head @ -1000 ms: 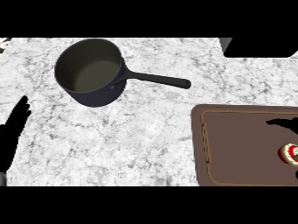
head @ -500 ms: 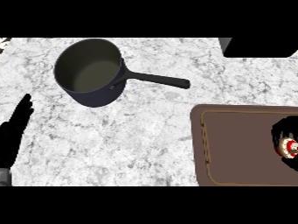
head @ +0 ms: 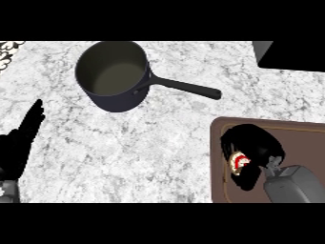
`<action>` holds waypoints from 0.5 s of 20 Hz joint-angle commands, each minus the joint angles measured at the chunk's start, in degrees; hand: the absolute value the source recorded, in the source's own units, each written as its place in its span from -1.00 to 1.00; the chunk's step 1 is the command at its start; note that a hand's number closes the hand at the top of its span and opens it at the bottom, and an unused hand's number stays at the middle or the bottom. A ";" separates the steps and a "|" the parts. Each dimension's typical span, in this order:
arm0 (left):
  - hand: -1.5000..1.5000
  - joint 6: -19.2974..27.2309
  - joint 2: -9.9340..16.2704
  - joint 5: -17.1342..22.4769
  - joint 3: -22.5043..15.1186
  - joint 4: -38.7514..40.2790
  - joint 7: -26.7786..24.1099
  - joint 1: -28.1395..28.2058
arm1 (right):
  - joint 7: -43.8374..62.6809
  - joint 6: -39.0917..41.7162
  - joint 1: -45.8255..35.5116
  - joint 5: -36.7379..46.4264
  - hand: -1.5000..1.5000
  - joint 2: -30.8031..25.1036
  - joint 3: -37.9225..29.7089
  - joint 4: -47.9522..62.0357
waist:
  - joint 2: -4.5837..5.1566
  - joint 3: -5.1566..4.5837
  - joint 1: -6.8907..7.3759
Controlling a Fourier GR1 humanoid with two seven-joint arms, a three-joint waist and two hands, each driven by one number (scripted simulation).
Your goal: Pick the cupcake from the tray and place it in the pot
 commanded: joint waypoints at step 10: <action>0.00 -1.15 -0.95 -0.73 -2.09 3.28 -0.26 -2.17 | 34.70 -18.17 -23.02 14.40 1.00 17.94 22.93 -4.29 | -0.75 -0.03 1.80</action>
